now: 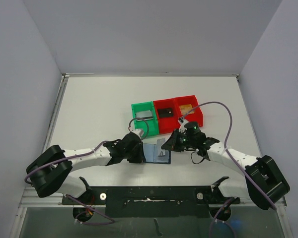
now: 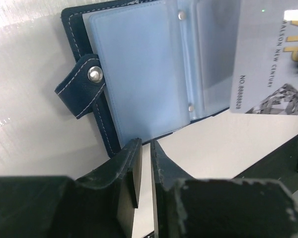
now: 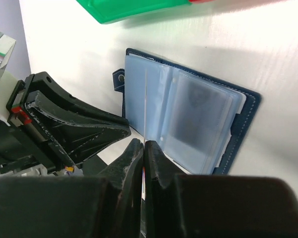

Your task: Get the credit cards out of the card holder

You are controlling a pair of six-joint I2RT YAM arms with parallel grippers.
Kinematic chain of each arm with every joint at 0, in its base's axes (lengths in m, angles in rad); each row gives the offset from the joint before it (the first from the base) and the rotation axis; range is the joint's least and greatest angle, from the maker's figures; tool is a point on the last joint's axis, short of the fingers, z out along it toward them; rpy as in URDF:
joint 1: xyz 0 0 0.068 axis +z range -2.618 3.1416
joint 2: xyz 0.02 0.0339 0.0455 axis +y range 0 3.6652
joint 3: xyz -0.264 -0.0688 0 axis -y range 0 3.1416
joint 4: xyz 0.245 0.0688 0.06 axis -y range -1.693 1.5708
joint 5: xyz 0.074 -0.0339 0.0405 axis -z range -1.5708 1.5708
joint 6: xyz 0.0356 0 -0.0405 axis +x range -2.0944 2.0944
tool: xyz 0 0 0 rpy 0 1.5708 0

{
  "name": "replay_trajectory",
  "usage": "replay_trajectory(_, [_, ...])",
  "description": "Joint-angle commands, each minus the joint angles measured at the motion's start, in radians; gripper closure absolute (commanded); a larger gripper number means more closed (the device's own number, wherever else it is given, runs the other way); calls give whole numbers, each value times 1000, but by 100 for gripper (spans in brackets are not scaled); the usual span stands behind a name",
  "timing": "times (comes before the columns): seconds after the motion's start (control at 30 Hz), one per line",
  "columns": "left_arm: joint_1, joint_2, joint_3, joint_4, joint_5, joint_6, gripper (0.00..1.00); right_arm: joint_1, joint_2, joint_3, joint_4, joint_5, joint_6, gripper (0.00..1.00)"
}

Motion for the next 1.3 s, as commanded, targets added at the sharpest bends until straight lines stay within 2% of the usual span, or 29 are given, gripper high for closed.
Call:
replay_trajectory(0.0, [1,-64,21,1,-23,-6,84,-13,-46,81,-180,13,-163,100])
replay_trajectory(0.13, [1,-134,29,-19,-43,-6,74,-15,-85,117,-213,90,-209,100])
replay_trajectory(0.3, [9,-206,50,-77,-84,6,68,-16,-165,62,-63,101,-194,100])
replay_trajectory(0.47, [27,-259,110,-197,-150,42,62,-13,-224,29,39,124,-249,100])
replay_trajectory(0.57, [96,-286,142,-269,-169,80,59,8,-265,7,101,168,-304,100])
replay_trajectory(0.7, [257,-303,220,-385,-109,163,54,83,-317,-28,162,290,-432,100])
replay_trajectory(0.9, [450,-452,329,-502,-158,277,28,127,-358,-57,175,454,-614,100])
replay_trajectory(1.07, [605,-522,304,-505,-186,358,25,126,-369,-42,151,449,-772,100])
replay_trajectory(1.27, [626,-610,155,-427,-257,355,25,129,-328,21,167,412,-961,100])
